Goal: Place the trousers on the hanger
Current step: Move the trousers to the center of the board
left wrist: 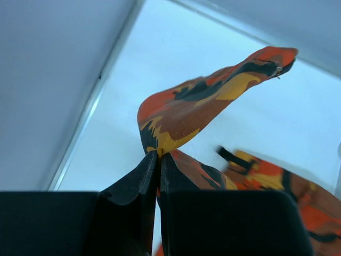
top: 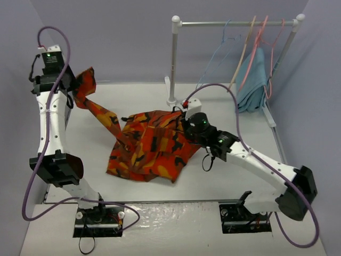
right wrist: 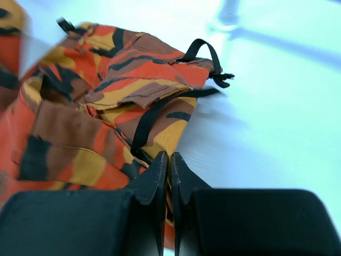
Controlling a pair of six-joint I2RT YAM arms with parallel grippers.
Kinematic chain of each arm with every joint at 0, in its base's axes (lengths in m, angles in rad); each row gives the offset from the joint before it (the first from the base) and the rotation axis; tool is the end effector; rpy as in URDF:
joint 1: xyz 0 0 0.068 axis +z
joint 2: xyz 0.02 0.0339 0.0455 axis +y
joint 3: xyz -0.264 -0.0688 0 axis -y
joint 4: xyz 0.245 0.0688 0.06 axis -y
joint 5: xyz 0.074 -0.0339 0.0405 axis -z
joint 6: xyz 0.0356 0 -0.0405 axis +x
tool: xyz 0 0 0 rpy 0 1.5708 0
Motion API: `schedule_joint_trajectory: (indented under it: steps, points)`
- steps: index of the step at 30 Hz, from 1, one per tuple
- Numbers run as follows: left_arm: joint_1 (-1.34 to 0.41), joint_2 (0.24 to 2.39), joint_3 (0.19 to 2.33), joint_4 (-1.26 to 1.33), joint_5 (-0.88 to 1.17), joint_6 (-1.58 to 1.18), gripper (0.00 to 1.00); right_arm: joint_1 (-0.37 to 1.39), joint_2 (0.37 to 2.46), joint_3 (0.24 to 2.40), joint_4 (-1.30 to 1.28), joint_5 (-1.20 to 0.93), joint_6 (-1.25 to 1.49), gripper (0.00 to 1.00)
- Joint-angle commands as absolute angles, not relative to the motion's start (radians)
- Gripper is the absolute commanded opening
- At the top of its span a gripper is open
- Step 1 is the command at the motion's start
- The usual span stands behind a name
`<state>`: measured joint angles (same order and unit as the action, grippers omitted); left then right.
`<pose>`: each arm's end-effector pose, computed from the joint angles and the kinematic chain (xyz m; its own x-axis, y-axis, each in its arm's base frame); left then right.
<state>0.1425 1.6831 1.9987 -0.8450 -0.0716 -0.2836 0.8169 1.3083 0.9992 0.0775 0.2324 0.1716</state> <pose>0.3544 0.0534 0.4536 -0.4232 -0.3427 -0.8387 -0.3346 0.9194 -0.2068 0.2174 0.2196 0.3261 -0.2497 -0.0232 -0.9680 -0.5210 0.8459 0.1141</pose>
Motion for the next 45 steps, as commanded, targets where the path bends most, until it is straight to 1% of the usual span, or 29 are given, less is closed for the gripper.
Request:
schedule_joint_trajectory:
  steps: [1, 5, 8, 12, 14, 16, 18, 20, 22, 26, 27, 28, 29, 31, 32, 34, 35, 37, 39, 41, 44, 45]
  points:
    - [0.184, 1.656, 2.223, -0.879, 0.01, -0.364, 0.0, 0.785, 1.088, 1.097, -0.143, 0.455, 0.15, 0.0]
    - [0.185, 1.695, 2.325, -0.898, 0.064, -0.404, 0.0, 0.773, 1.002, 1.154, -0.21, 0.59, 0.165, 0.0]
    - [0.186, 1.695, 2.336, -0.914, 0.03, -0.408, 0.0, 0.759, 0.974, 1.196, -0.289, 0.682, 0.185, 0.0]
    - [0.196, 1.579, 2.082, -0.804, -0.043, -0.424, 0.0, 0.727, 0.95, 1.194, -0.407, 0.773, 0.277, 0.0]
    - [0.202, 1.502, 1.916, -0.7, -0.046, -0.447, 0.0, 0.694, 0.945, 1.155, -0.488, 0.765, 0.362, 0.0]
    - [0.207, 1.453, 1.668, -0.618, -0.052, -0.478, 0.0, 0.655, 0.937, 1.106, -0.546, 0.742, 0.451, 0.0]
    - [0.215, 1.406, 1.515, -0.524, -0.052, -0.506, 0.0, 0.628, 0.919, 1.039, -0.605, 0.701, 0.533, 0.0]
    - [0.243, 1.386, 1.358, -0.474, -0.044, -0.558, 0.0, 0.614, 0.882, 1.002, -0.629, 0.67, 0.638, 0.0]
    - [0.288, 1.377, 1.242, -0.432, -0.015, -0.613, 0.0, 0.596, 0.874, 0.986, -0.65, 0.646, 0.683, 0.0]
    - [0.414, 1.376, 1.099, -0.375, 0.103, -0.708, 0.0, 0.56, 0.864, 0.992, -0.708, 0.654, 0.736, 0.19]
    - [0.426, 1.376, 1.096, -0.382, 0.109, -0.712, 0.05, 0.555, 0.86, 0.996, -0.711, 0.66, 0.733, 0.28]
    - [0.437, 1.375, 1.096, -0.391, 0.118, -0.714, 0.13, 0.549, 0.856, 1.001, -0.711, 0.667, 0.727, 0.38]
    - [0.442, 1.37, 1.096, -0.396, 0.116, -0.714, 0.23, 0.547, 0.856, 1.01, -0.702, 0.665, 0.707, 0.44]
    - [0.445, 1.355, 1.099, -0.402, 0.104, -0.712, 0.45, 0.549, 0.86, 1.029, -0.667, 0.644, 0.646, 0.53]
    - [0.445, 1.345, 1.101, -0.401, 0.101, -0.712, 0.56, 0.549, 0.863, 1.033, -0.633, 0.601, 0.59, 0.58]
    - [0.444, 1.328, 1.111, -0.399, 0.103, -0.708, 0.67, 0.551, 0.875, 1.044, -0.591, 0.529, 0.531, 0.63]
    - [0.438, 1.318, 1.114, -0.401, 0.107, -0.701, 0.7, 0.552, 0.882, 1.041, -0.546, 0.456, 0.476, 0.65]
    - [0.419, 1.305, 1.143, -0.41, 0.146, -0.67, 0.71, 0.56, 0.9, 1.032, -0.49, 0.355, 0.437, 0.68]
    - [0.378, 1.294, 1.16, -0.418, 0.18, -0.647, 0.71, 0.567, 0.923, 1.007, -0.417, 0.249, 0.414, 0.68]
    - [0.263, 1.287, 1.189, -0.441, 0.232, -0.611, 0.72, 0.58, 0.948, 0.992, -0.367, 0.211, 0.412, 0.7]
    - [0.053, 1.296, 1.213, -0.45, 0.287, -0.581, 0.77, 0.597, 0.975, 0.981, -0.329, 0.224, 0.411, 0.73]
    - [-0.04, 1.312, 1.211, -0.433, 0.305, -0.592, 0.78, 0.598, 0.978, 0.98, -0.321, 0.231, 0.412, 0.76]
